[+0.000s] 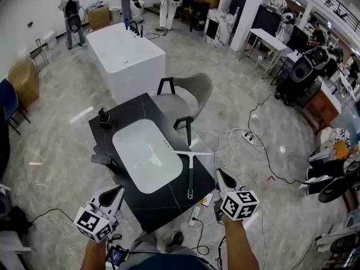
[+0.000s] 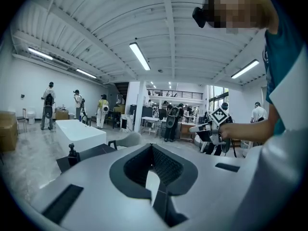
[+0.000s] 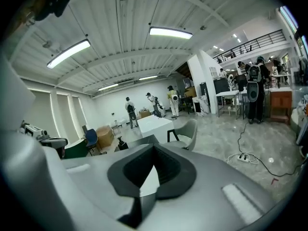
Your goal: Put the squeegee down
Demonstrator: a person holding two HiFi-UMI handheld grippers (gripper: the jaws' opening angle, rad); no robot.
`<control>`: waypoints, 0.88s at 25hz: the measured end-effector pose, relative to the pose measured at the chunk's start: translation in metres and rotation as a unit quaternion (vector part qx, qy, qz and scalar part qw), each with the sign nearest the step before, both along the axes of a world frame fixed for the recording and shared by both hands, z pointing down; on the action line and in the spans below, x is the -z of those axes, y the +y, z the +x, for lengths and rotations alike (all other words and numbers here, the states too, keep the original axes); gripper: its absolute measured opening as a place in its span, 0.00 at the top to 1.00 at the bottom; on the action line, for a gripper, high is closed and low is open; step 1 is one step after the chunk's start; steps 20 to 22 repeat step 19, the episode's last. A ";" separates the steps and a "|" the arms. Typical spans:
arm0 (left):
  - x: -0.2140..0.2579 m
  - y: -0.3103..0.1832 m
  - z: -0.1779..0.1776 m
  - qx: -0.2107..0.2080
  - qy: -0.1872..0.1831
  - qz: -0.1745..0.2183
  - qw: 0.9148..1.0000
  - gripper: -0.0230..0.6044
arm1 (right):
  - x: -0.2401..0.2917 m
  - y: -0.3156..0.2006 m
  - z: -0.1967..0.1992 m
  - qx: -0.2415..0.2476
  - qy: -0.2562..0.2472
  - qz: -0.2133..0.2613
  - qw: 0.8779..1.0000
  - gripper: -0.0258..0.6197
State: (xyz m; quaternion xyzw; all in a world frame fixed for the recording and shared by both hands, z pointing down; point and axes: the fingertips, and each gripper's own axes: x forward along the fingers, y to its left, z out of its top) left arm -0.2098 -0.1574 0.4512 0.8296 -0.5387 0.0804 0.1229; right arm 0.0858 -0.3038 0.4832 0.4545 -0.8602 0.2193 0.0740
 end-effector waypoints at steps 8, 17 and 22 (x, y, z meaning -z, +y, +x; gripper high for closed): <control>0.000 0.013 -0.001 0.006 0.000 0.004 1.000 0.96 | 0.008 0.013 0.007 -0.003 -0.001 0.009 1.000 0.95; 0.001 0.028 0.001 0.007 -0.002 0.000 1.000 0.96 | 0.009 0.027 0.010 -0.006 -0.004 0.007 1.000 0.95; 0.002 0.031 0.002 0.006 -0.003 -0.001 1.000 0.96 | 0.007 0.031 0.010 -0.006 -0.004 0.004 1.000 0.95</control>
